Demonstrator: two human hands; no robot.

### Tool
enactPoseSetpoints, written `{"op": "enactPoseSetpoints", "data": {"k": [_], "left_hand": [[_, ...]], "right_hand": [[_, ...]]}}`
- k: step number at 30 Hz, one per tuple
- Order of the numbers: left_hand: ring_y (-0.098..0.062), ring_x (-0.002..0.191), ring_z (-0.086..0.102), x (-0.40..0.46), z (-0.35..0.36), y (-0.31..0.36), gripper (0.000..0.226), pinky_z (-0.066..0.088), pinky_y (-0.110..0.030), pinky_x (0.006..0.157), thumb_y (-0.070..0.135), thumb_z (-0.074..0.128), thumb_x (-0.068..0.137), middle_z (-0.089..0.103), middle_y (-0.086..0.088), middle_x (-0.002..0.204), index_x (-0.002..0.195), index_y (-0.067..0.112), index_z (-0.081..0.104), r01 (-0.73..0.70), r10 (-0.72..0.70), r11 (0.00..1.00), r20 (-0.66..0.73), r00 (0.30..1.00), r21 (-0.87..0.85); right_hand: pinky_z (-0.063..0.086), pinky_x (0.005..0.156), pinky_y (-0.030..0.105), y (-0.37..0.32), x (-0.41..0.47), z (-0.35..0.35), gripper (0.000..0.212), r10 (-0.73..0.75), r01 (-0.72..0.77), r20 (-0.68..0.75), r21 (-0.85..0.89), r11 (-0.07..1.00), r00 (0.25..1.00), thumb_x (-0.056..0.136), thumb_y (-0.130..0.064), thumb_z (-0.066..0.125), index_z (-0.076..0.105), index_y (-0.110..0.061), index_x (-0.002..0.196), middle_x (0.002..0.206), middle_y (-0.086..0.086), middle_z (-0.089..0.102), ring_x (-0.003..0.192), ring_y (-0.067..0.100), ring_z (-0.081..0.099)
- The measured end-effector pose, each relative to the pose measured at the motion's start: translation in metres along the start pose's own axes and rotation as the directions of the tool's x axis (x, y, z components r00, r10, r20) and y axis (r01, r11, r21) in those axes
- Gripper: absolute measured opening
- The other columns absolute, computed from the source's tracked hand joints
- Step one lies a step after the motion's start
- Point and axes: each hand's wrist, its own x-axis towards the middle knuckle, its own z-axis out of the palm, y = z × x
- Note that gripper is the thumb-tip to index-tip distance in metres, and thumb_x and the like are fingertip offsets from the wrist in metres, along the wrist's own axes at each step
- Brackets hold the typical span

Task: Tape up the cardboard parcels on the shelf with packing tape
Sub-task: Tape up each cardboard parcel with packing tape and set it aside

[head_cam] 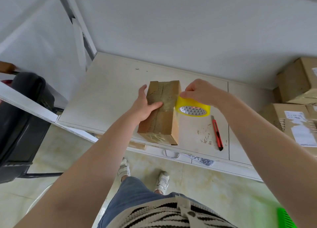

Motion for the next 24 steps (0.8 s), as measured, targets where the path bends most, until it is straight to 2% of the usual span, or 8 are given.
{"op": "enactPoseSetpoints", "data": {"k": [2,4,6,10,16,19,21,24], "left_hand": [[-0.036,0.141,0.032,0.002,0.005,0.014,0.089,0.029,-0.051,0.114,0.035,0.06,0.096,0.031,-0.01,0.156,0.157,0.032,-0.006,0.002,0.009,0.979,-0.052,0.999,0.205],[-0.036,0.148,0.01,-0.002,0.017,0.024,0.078,0.014,-0.053,0.117,0.054,0.042,0.099,0.001,-0.008,0.165,0.156,0.036,-0.009,0.069,-0.044,0.941,-0.081,0.996,0.331],[-0.035,0.149,0.008,-0.006,0.026,0.024,0.085,0.012,-0.052,0.117,0.077,0.025,0.09,-0.008,-0.008,0.165,0.155,0.038,-0.012,0.114,-0.07,0.89,-0.115,0.991,0.441],[-0.036,0.146,0.014,-0.002,0.017,0.013,0.096,0.015,-0.051,0.116,0.086,0.026,0.081,-0.001,-0.009,0.164,0.155,0.038,-0.011,0.121,-0.053,0.885,-0.159,0.986,0.45],[-0.034,0.144,0.018,-0.003,0.006,0.007,0.091,0.016,-0.051,0.115,0.081,0.035,0.085,0.008,-0.008,0.161,0.155,0.04,-0.008,0.087,-0.033,0.911,-0.139,0.99,0.403],[-0.033,0.145,0.015,-0.002,-0.011,-0.002,0.084,0.015,-0.053,0.115,0.076,0.037,0.089,0.011,-0.006,0.16,0.155,0.044,-0.004,0.099,-0.063,0.943,-0.122,0.991,0.317],[-0.033,0.145,0.013,-0.003,-0.026,-0.009,0.081,0.015,-0.054,0.116,0.074,0.039,0.09,0.016,-0.004,0.159,0.155,0.045,0.001,0.132,-0.11,0.964,-0.104,0.988,0.232],[-0.032,0.139,0.036,-0.001,-0.041,-0.009,0.091,0.028,-0.055,0.115,0.077,0.05,0.077,0.041,-0.006,0.15,0.154,0.035,0.029,0.161,-0.156,0.986,-0.097,0.983,0.05]], "right_hand": [[0.032,0.06,0.032,-0.001,0.002,0.004,0.055,0.002,-0.002,-0.02,-0.009,1.0,1.0,0.092,-0.047,0.058,0.062,0.006,0.079,0.068,0.009,0.044,0.063,0.021,0.042],[0.033,0.06,0.033,-0.005,0.003,0.009,0.057,-0.017,0.016,-0.028,-0.008,1.0,0.999,0.092,-0.049,0.057,0.065,0.007,0.087,0.069,0.011,0.046,0.063,0.02,0.043],[0.038,0.058,0.035,-0.009,0.002,0.013,0.058,-0.035,0.036,-0.025,0.01,0.999,0.999,0.092,-0.052,0.054,0.067,0.004,0.084,0.066,0.016,0.051,0.06,0.02,0.046],[0.035,0.061,0.033,-0.012,-0.001,0.01,0.047,-0.047,0.054,-0.061,0.132,0.99,0.997,0.094,-0.045,0.056,0.062,-0.002,0.074,0.068,0.009,0.05,0.064,0.02,0.045],[0.031,0.051,0.029,-0.014,0.0,0.009,0.054,0.06,-0.074,-0.098,-0.142,0.987,0.993,0.087,-0.057,0.059,0.056,-0.009,0.064,0.059,0.005,0.049,0.056,0.021,0.046],[0.028,0.055,0.03,-0.014,0.0,0.02,0.057,0.041,-0.039,-0.069,0.033,0.999,0.997,0.089,-0.059,0.058,0.046,-0.009,0.063,0.058,0.003,0.037,0.056,0.02,0.037],[0.03,0.058,0.031,-0.017,0.002,0.03,0.054,0.007,0.006,-0.086,0.143,0.99,0.996,0.09,-0.053,0.06,0.051,-0.005,0.068,0.063,0.003,0.04,0.061,0.02,0.04],[0.033,0.057,0.03,-0.037,0.006,0.04,0.047,0.013,0.011,-0.168,0.141,0.99,0.986,0.088,-0.057,0.059,0.058,-0.013,0.072,0.066,0.0,0.049,0.061,0.017,0.046]]}}
